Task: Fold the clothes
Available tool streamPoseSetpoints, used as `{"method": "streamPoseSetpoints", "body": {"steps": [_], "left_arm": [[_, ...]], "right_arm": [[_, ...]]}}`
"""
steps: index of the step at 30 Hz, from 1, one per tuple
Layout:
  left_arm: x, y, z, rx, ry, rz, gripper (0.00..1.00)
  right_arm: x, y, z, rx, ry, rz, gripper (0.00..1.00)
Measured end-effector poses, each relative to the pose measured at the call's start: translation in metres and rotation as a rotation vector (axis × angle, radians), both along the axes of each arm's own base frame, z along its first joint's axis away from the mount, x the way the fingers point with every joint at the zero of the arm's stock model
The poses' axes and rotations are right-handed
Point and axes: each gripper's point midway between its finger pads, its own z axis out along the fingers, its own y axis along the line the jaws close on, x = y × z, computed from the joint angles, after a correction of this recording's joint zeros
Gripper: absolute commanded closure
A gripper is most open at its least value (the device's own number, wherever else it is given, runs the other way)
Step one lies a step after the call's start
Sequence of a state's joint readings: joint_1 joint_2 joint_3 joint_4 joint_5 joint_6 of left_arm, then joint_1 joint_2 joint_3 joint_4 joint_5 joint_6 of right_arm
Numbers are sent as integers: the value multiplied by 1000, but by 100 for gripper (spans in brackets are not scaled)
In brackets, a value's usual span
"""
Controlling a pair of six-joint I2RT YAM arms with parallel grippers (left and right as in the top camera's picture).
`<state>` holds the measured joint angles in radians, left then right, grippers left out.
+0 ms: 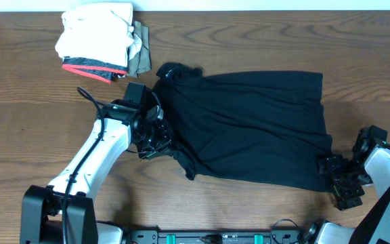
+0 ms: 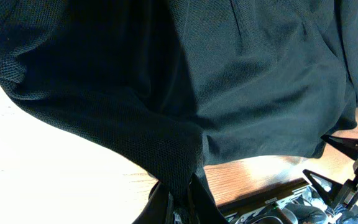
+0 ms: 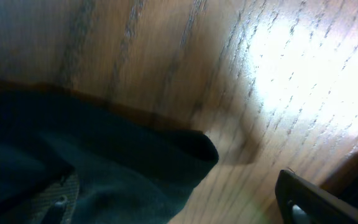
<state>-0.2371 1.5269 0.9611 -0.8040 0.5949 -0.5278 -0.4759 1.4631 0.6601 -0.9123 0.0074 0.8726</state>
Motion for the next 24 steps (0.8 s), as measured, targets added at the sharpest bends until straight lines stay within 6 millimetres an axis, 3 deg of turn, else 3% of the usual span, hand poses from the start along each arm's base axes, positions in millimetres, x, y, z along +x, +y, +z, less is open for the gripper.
{"method": "streamPoseSetpoints", "body": {"steps": [5,14,22,24], "left_arm": [[0,0,0,0,0,0,93],[0,0,0,0,2,0,93],[-1,0,0,1,4,0,93],[-1,0,0,2,6,0,93]], "right_arm": [[4,0,-3,-3,-33,-10,10],[12,3,-8,-11,-116,-46,29],[15,1,-9,-25,-129,-86,72],[16,0,-9,-27,-131,-93,78]]}}
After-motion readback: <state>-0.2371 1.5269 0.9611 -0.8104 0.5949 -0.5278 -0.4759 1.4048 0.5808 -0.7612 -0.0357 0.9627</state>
